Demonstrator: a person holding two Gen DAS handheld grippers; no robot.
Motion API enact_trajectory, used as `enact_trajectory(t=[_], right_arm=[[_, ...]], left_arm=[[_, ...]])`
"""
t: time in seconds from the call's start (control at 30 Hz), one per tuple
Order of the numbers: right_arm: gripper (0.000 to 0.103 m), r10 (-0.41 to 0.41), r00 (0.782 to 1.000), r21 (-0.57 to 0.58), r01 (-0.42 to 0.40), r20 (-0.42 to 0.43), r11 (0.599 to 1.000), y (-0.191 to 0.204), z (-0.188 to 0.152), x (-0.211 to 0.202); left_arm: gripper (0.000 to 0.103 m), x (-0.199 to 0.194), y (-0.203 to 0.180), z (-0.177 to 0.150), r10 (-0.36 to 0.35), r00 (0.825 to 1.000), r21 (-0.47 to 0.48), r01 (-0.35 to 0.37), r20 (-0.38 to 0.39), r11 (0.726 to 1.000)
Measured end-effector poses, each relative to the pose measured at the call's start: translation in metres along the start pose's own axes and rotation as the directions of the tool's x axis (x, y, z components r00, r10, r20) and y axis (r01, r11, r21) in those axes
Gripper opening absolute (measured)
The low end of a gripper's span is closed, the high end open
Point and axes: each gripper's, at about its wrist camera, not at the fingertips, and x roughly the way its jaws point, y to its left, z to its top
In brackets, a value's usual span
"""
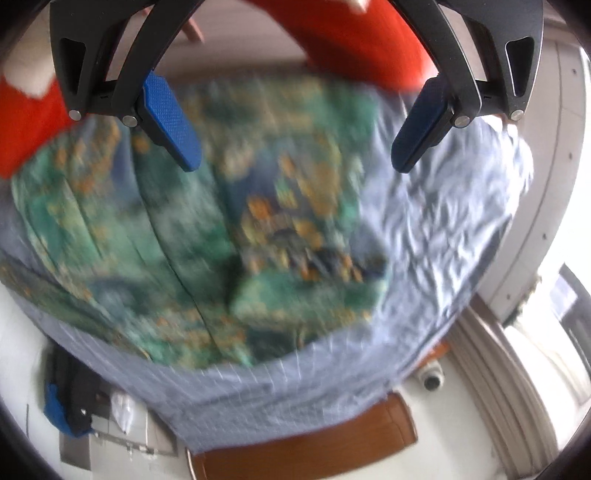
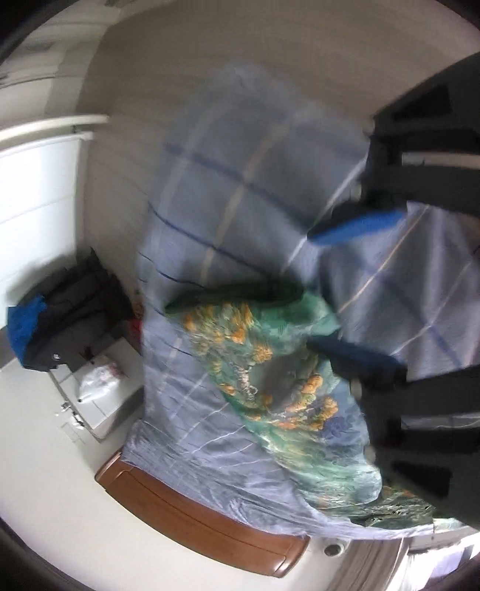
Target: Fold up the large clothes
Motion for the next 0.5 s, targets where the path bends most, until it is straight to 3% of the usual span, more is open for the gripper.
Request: enact_trajectory(t=[0.1,0.2,0.3,0.4,0.47,0.5], right_arm=[[0.056,0.028,0.999,-0.106,-0.023,0.041,0.994,0.013,-0.022,-0.034],[0.062,0.092,0.995,-0.197,-0.082,0.043,0.977,0.037,-0.063,-0.062],[0.062,0.173,0.985,-0.244,-0.168,0.000,0.955,0.059,-0.107,-0.076],[0.062,0.220,0.973,-0.300,-0.229,-0.062,0.926,0.088,-0.145,-0.080],[0.062,0.249,0.964,-0.349,-0.265,-0.092,0.899,0.105,-0.166,-0.087],[0.062,0.259,0.961,-0.388,-0.276,-0.098,0.879,0.117,-0.178,-0.093]], left_arm=[[0.103,0.031,-0.003,0.043,-0.069,0.997,0.065,0.067,0.021,0.996],[0.103,0.076,-0.034,0.075,-0.111,0.994,0.216,0.111,-0.011,0.970],[0.103,0.136,-0.077,0.086,-0.041,0.998,0.359,0.057,-0.051,0.932],[0.102,0.187,-0.095,0.084,0.032,0.993,0.416,0.017,-0.111,0.909],[0.086,0.211,-0.089,0.080,0.078,0.988,0.408,-0.016,-0.135,0.913],[0.053,0.214,-0.080,0.080,0.075,0.987,0.385,-0.014,-0.144,0.923]])
